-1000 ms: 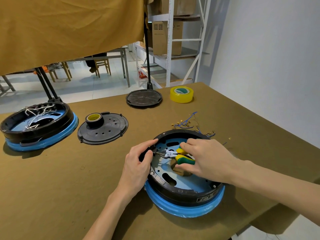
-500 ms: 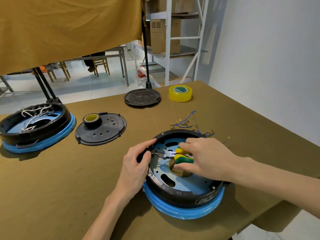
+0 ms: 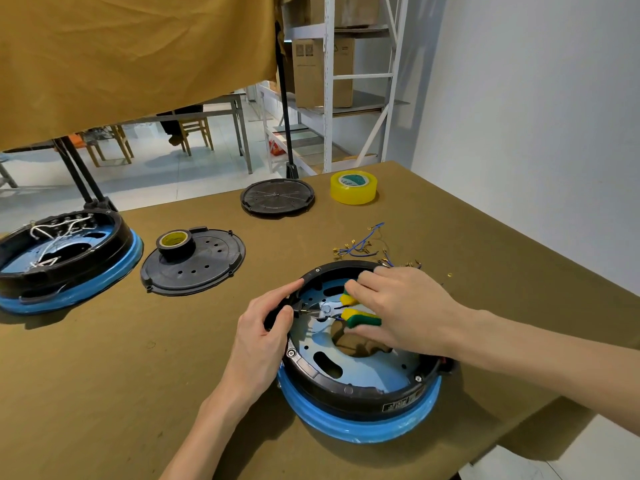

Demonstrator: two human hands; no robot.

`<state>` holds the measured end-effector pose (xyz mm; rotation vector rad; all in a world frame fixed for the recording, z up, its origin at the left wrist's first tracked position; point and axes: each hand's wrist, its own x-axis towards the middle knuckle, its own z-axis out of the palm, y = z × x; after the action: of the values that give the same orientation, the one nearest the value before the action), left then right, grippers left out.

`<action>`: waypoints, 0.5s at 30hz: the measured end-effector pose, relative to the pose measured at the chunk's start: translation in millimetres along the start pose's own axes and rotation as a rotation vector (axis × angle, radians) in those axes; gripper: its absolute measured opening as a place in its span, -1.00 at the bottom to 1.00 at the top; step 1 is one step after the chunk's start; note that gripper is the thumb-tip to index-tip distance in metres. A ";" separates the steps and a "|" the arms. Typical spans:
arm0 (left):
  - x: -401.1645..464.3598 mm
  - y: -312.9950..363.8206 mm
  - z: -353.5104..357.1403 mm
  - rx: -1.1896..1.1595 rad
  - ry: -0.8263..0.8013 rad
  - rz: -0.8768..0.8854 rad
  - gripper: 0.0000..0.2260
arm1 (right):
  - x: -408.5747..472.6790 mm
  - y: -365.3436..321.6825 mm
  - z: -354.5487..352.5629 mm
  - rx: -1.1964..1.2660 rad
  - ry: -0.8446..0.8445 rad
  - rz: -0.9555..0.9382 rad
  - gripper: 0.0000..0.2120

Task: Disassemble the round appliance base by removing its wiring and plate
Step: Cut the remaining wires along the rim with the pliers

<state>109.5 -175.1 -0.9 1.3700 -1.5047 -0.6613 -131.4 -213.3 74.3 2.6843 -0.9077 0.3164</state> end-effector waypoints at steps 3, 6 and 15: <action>-1.8 -0.7 1.1 0.000 -0.003 -0.002 -0.68 | 10.4 2.1 -3.9 0.686 -0.292 0.401 -0.41; -2.0 0.4 1.3 0.004 -0.002 -0.011 -0.66 | 17.2 5.1 -8.2 0.701 -0.392 0.433 -0.43; -1.7 6.2 -0.4 -0.013 -0.010 -0.011 -0.64 | 9.1 3.0 -8.1 0.484 -0.259 0.294 -0.47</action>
<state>107.1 -172.1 4.1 1.3683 -1.4994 -0.6847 -127.1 -217.8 85.2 3.0757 -1.4761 0.2825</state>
